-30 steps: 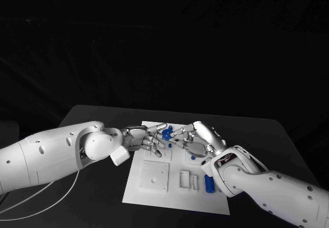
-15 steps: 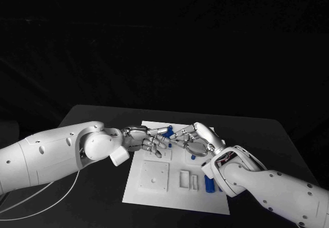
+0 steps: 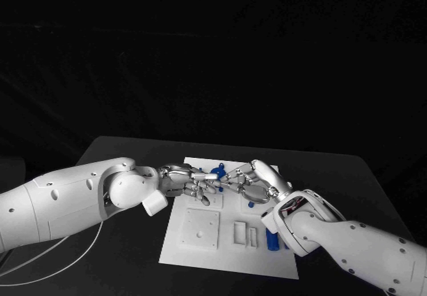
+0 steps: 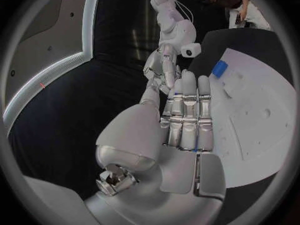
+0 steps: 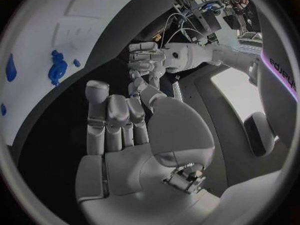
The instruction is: Assemble the parts on the task board
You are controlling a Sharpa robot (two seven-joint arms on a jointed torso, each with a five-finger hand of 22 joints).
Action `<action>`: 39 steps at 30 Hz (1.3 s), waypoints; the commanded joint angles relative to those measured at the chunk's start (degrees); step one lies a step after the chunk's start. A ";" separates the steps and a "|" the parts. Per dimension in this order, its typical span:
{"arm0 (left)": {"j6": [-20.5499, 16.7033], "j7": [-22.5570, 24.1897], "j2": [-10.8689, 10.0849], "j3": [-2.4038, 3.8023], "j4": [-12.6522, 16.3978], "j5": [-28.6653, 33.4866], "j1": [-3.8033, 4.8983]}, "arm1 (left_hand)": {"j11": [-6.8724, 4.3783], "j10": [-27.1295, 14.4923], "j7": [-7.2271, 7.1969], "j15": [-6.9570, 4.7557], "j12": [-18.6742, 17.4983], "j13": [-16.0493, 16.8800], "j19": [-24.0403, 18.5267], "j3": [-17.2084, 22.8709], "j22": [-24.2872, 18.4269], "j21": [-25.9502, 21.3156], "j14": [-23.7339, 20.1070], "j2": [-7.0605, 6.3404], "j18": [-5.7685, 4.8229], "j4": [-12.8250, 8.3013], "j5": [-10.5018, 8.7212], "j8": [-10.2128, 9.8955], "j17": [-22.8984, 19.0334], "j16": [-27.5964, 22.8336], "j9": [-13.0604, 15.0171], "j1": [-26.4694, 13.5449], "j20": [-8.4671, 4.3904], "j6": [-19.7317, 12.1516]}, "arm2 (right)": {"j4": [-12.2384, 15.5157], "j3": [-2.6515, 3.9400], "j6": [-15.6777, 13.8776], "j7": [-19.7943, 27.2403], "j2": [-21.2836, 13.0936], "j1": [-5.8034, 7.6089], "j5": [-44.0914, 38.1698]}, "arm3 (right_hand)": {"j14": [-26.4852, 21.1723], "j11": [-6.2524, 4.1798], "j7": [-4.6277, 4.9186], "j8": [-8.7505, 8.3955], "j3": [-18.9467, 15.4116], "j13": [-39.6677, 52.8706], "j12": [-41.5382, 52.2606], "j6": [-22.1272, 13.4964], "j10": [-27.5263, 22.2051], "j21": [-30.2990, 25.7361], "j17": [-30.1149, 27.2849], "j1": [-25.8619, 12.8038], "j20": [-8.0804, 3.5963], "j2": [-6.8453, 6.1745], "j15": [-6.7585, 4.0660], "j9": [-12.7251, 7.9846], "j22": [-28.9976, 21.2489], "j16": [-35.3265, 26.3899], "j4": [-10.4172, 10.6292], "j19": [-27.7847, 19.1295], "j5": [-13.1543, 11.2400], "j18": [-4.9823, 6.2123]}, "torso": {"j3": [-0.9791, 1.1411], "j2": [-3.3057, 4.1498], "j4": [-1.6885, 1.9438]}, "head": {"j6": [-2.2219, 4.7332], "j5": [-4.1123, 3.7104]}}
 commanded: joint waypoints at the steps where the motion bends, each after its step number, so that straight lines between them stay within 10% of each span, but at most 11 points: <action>1: 1.85 0.95 0.28 0.12 0.50 -0.05 0.07 | 0.20 0.33 0.00 0.36 -0.44 -0.02 -0.29 -0.02 0.13 -0.15 -0.05 0.55 -0.54 -0.55 -0.23 0.03 -0.05 -0.22 0.09 0.37 0.14 0.10 | 0.05 -0.08 1.56 -0.55 0.07 -0.09 0.58 | 0.19 0.12 0.07 0.33 0.01 0.11 0.20 -0.10 -0.01 -0.18 -0.11 -0.40 0.01 0.13 0.11 -0.01 1.68 -0.29 -0.46 2.87 0.31 -0.24 | 0.02 -0.02 0.01 | 0.17 -0.10; 15: -1.79 2.45 -0.21 0.13 -0.83 0.03 0.09 | 0.04 0.71 -0.17 0.27 -0.23 0.03 -0.24 0.23 0.39 0.25 0.11 0.80 -0.41 -1.35 0.07 0.10 0.00 -0.01 0.17 0.49 0.09 0.74 | -1.38 0.00 0.59 -0.89 -0.77 -0.07 1.10 | 0.06 0.18 0.11 0.33 -0.88 -0.57 -0.66 -0.30 -0.57 -0.86 -0.35 -0.21 0.06 -0.07 0.15 -0.01 1.56 -0.54 -0.62 2.83 0.27 -0.02 | -0.02 -0.10 -0.02 | 0.31 -0.15; 22: -6.28 5.28 -0.89 0.24 -1.98 0.20 0.18 | 0.00 0.43 -0.22 0.38 -0.25 -0.01 -0.85 0.49 0.42 0.29 -0.26 0.47 -0.38 -2.81 3.35 0.06 -0.56 -0.90 0.13 0.85 0.22 0.77 | -3.42 2.05 0.99 -2.21 -1.07 0.31 2.32 | -0.20 0.97 1.12 0.16 -5.79 -1.17 -1.00 -4.63 -1.61 -2.12 -0.74 -1.27 0.56 -1.29 0.74 -0.25 1.27 -0.87 0.89 2.74 3.36 0.34 | -0.11 -0.05 0.00 | 0.38 -0.20; 30: -10.58 8.73 -1.41 0.29 -3.73 -1.36 1.14 | -0.09 0.26 -0.13 0.33 -0.55 -0.07 -1.00 2.64 0.49 0.56 0.15 1.05 -0.26 -5.81 3.02 0.01 -1.31 -2.47 0.07 2.19 0.11 1.14 | -6.67 3.57 4.93 -6.91 -0.78 2.14 -0.21 | -0.49 1.66 2.14 0.19 -10.62 -1.83 -0.66 -7.26 -2.32 -3.06 -1.23 0.78 1.33 -1.67 1.32 -0.20 1.05 -0.86 1.20 2.71 7.69 1.16 | -0.08 -0.01 -0.02 | 0.45 -0.21; 39: -12.75 10.18 -1.21 0.28 -4.53 -4.13 1.60 | -0.10 0.18 -0.13 0.25 -0.74 -0.08 -1.64 5.37 1.11 1.65 0.39 0.75 -0.11 -8.01 3.32 -0.05 -1.22 -2.86 0.01 1.32 0.05 1.21 | -10.26 3.81 11.91 -10.65 1.34 4.35 -7.11 | -0.90 1.90 2.52 0.12 -7.54 -2.48 -0.54 -7.28 -3.14 -4.13 -1.83 1.58 1.52 -2.12 1.50 -0.24 1.27 -1.07 -3.40 2.45 10.63 1.36 | -0.11 0.05 0.26 | 0.39 -0.10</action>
